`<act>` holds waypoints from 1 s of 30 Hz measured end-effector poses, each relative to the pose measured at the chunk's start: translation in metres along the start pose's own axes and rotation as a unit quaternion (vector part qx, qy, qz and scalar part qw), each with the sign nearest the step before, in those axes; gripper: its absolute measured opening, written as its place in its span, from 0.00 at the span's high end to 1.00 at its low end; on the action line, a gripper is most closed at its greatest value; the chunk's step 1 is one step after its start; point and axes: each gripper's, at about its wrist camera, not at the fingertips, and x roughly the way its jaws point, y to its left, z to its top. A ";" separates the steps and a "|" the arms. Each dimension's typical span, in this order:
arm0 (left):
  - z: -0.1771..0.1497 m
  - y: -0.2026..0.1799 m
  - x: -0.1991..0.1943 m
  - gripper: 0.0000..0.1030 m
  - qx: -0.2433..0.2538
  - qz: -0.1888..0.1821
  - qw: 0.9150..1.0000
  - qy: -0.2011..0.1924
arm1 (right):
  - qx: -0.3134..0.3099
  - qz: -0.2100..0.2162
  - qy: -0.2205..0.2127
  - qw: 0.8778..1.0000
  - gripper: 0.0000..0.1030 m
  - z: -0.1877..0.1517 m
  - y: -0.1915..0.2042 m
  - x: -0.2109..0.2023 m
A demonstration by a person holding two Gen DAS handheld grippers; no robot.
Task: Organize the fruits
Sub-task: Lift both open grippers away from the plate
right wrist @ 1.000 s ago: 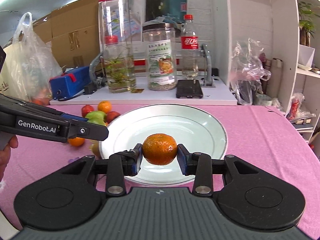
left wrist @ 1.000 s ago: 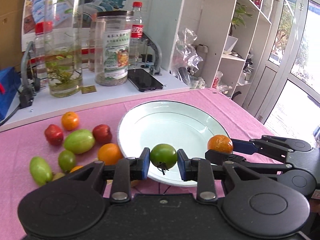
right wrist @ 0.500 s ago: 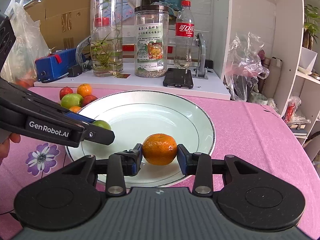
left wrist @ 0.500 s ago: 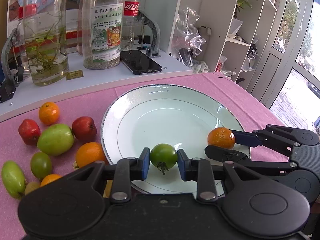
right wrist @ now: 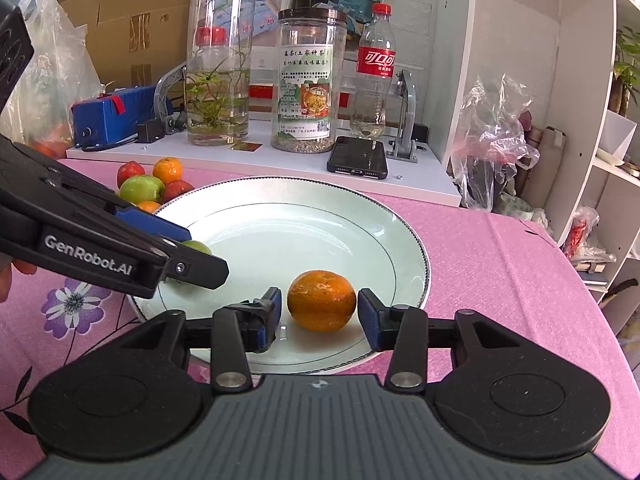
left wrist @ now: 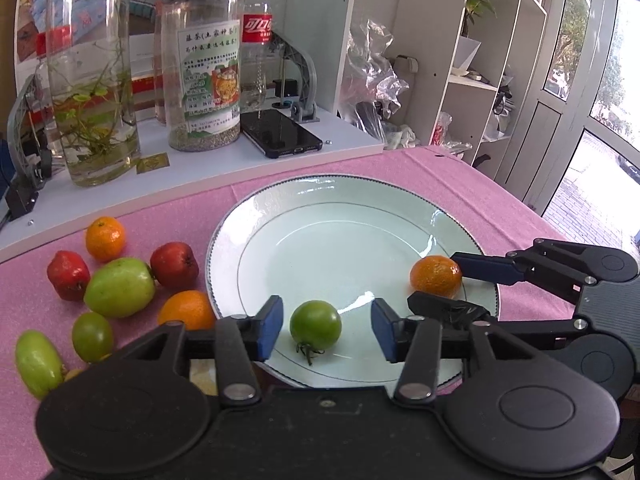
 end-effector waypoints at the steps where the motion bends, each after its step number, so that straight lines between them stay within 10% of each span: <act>1: -0.001 0.000 -0.006 0.00 0.002 0.005 1.000 -0.007 | -0.001 -0.002 -0.004 1.000 0.20 0.000 0.000 -0.003; 4: -0.004 0.003 -0.022 0.00 -0.007 0.023 1.000 -0.020 | -0.003 -0.008 -0.017 1.000 0.01 0.001 0.001 -0.010; 30: -0.070 0.068 -0.106 0.00 -0.106 0.126 0.985 -0.039 | -0.004 0.121 -0.020 0.992 0.00 0.004 0.075 -0.041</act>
